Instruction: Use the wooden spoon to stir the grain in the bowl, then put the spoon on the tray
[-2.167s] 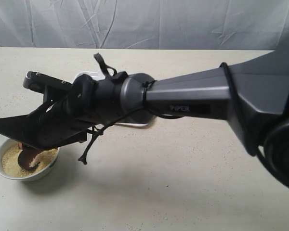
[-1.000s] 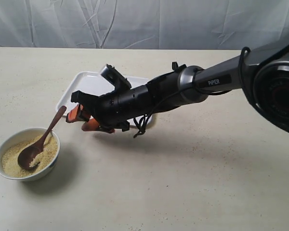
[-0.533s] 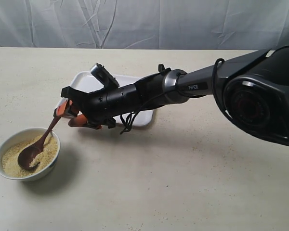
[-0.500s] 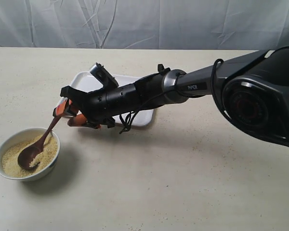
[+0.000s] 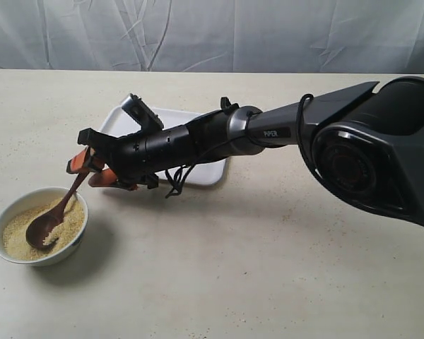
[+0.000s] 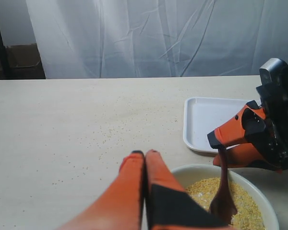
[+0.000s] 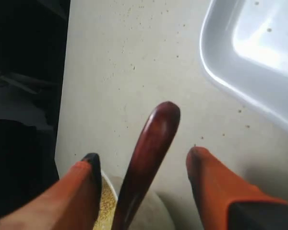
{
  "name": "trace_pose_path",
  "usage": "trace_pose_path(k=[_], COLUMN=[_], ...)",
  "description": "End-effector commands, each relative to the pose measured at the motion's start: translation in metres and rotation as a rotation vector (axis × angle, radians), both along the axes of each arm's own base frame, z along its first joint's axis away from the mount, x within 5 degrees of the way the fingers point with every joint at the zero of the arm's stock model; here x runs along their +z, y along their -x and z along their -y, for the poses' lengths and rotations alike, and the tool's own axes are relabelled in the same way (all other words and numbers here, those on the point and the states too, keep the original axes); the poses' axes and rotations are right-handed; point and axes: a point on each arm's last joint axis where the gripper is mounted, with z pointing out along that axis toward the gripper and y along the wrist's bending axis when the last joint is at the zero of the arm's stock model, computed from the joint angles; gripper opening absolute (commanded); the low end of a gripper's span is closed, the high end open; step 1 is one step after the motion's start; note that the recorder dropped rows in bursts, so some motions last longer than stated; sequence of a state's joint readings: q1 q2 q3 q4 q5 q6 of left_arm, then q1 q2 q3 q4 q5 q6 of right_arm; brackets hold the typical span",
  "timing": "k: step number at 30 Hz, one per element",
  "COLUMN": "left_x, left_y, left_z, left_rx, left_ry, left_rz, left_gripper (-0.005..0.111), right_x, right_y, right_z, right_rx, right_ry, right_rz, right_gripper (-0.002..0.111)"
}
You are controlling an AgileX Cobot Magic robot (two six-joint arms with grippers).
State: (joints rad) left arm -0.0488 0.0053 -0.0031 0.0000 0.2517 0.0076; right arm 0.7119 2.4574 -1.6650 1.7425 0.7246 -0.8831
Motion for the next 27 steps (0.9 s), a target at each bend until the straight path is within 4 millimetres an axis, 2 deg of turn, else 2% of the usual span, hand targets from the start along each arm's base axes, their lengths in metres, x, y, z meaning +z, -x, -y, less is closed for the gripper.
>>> trace_pose_path(k=[1, 3, 8, 11, 23, 26, 27], left_x=[0.001, 0.001, 0.001, 0.001, 0.001, 0.001, 0.001], left_y=[0.000, 0.000, 0.000, 0.000, 0.000, 0.000, 0.000], left_z=[0.000, 0.000, 0.000, 0.000, 0.000, 0.000, 0.000], left_rx=[-0.004, -0.004, -0.004, -0.004, -0.004, -0.004, -0.004], left_ry=[0.001, 0.001, 0.001, 0.001, 0.001, 0.001, 0.001], left_rz=[0.020, 0.020, 0.020, 0.020, 0.022, 0.022, 0.022], left_gripper=[0.000, 0.000, 0.000, 0.000, 0.000, 0.000, 0.000], right_x=[0.002, 0.002, 0.001, 0.000, -0.004, 0.000, 0.006], right_y=[-0.001, -0.001, -0.003, -0.003, 0.003, 0.004, 0.003], right_z=[-0.001, -0.001, 0.000, 0.000, -0.010, -0.013, -0.013], right_rx=[0.000, -0.005, -0.042, -0.058, -0.135, -0.162, -0.168], right_ry=[-0.005, -0.004, 0.007, 0.010, 0.086, 0.103, 0.101], right_rz=[0.006, 0.001, -0.034, -0.054, -0.029, -0.003, 0.007], right_gripper=[0.054, 0.052, 0.032, 0.026, 0.026, 0.025, 0.021])
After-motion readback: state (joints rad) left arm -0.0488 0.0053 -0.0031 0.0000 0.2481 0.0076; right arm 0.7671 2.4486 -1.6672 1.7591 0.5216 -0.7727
